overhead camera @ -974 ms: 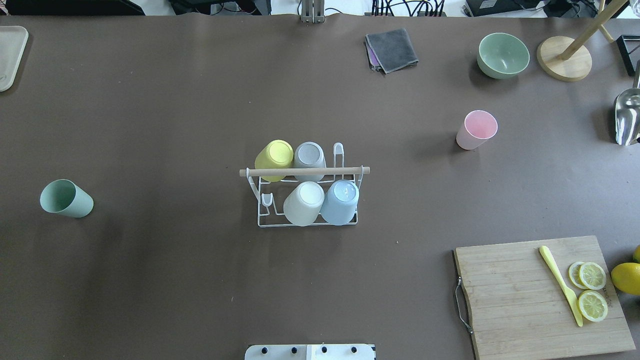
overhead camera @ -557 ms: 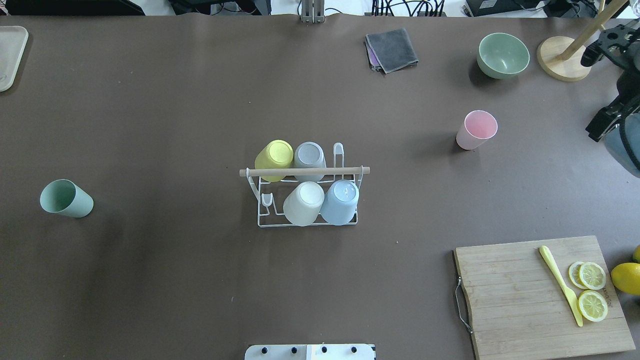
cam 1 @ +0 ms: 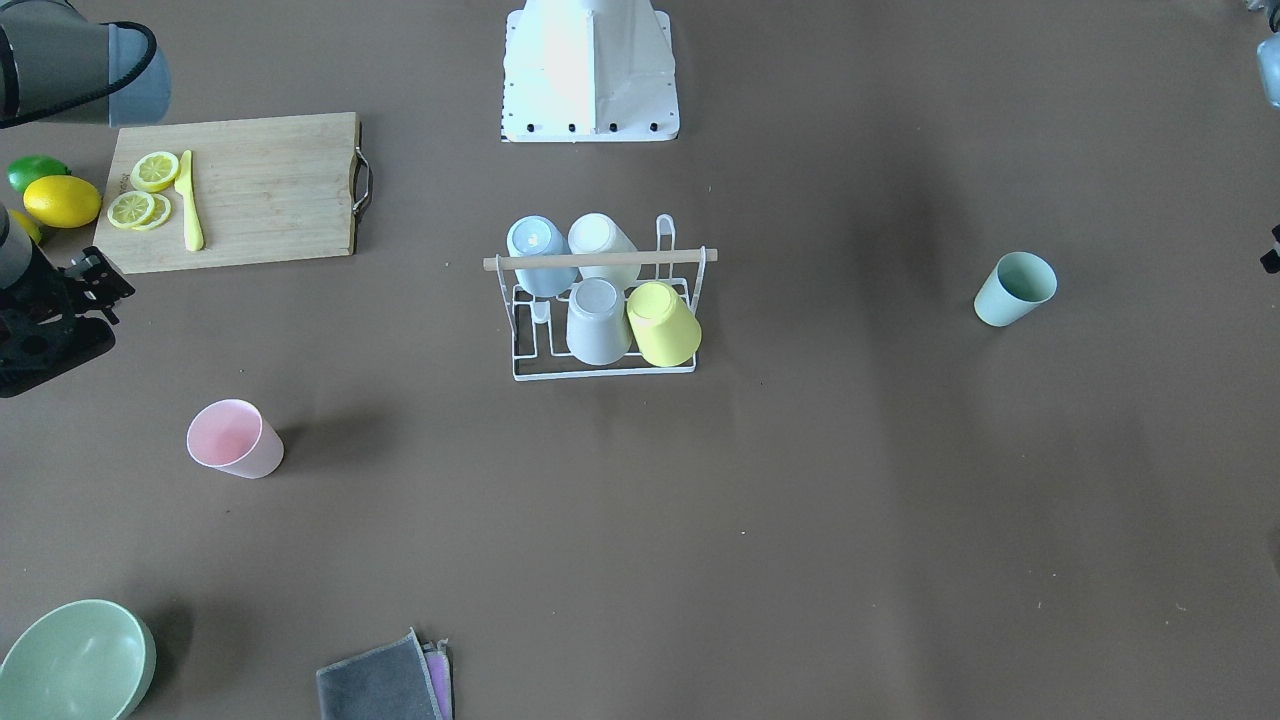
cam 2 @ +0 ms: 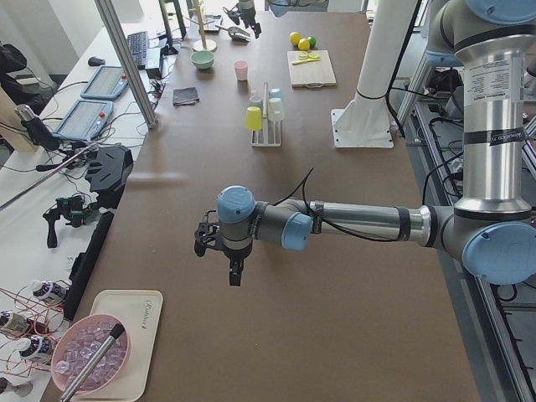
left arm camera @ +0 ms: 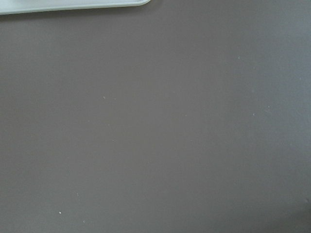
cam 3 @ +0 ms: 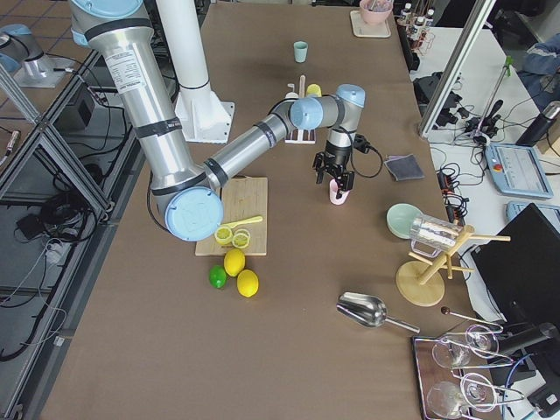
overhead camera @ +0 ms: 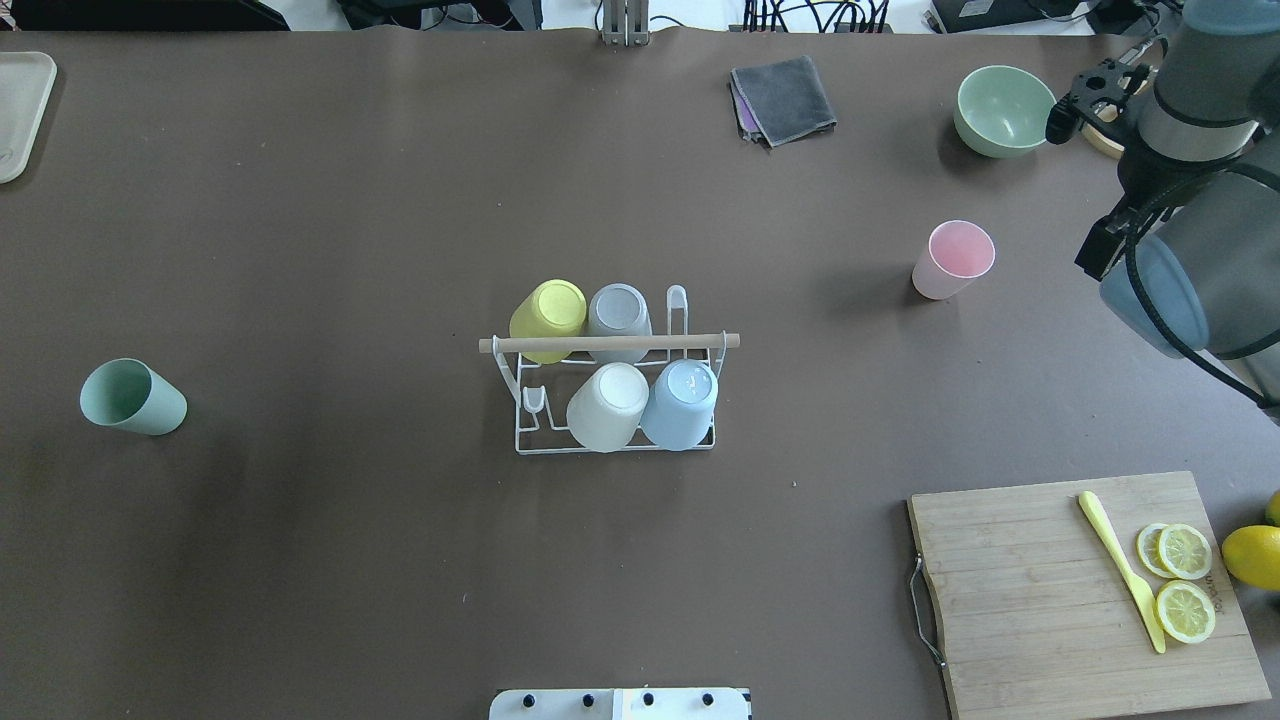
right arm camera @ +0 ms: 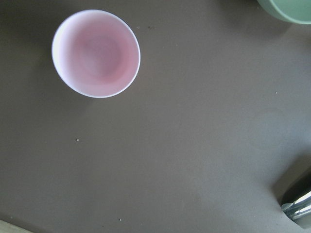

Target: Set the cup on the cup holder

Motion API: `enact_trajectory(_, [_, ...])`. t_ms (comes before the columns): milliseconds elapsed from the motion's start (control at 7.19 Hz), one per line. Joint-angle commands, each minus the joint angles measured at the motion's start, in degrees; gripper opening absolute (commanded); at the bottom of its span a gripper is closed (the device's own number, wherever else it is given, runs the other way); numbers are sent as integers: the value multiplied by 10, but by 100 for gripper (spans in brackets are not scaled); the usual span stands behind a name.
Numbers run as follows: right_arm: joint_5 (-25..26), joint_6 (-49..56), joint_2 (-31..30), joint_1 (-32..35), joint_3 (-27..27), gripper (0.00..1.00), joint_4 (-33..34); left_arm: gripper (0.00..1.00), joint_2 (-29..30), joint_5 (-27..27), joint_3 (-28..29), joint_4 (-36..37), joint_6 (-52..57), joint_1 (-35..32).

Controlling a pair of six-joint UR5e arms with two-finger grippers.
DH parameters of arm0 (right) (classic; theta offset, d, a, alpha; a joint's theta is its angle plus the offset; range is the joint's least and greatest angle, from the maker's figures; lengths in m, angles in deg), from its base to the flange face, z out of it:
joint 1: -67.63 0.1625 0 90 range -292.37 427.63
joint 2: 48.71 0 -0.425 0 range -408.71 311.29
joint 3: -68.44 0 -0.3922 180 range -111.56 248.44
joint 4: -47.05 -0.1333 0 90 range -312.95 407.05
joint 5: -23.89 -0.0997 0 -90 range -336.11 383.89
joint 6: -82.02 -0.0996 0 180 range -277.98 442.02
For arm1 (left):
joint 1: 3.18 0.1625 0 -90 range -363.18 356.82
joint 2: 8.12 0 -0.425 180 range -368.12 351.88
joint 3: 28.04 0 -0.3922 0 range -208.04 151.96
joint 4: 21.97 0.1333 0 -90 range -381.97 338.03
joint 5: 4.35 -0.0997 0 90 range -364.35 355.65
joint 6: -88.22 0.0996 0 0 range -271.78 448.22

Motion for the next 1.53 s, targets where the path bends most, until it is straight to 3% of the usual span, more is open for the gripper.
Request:
enact_trajectory(0, [-2, -2, 51, -32, -45, 100, 3, 98, 49, 9, 7, 58, 2, 0])
enact_trajectory(417, [13, 3, 117, -59, -127, 100, 3, 98, 208, 9, 46, 232, 11, 48])
enact_trajectory(557, [14, 25, 154, -61, -171, 100, 3, 98, 270, 5, 83, 290, 62, 58])
enact_trajectory(835, [37, 67, 224, -74, -265, 99, 4, 98, 289, 9, 112, 306, 88, 64])
enact_trajectory(1391, [100, 83, 246, -117, -303, 99, 2, 98, 314, 3, 207, 309, 88, 156])
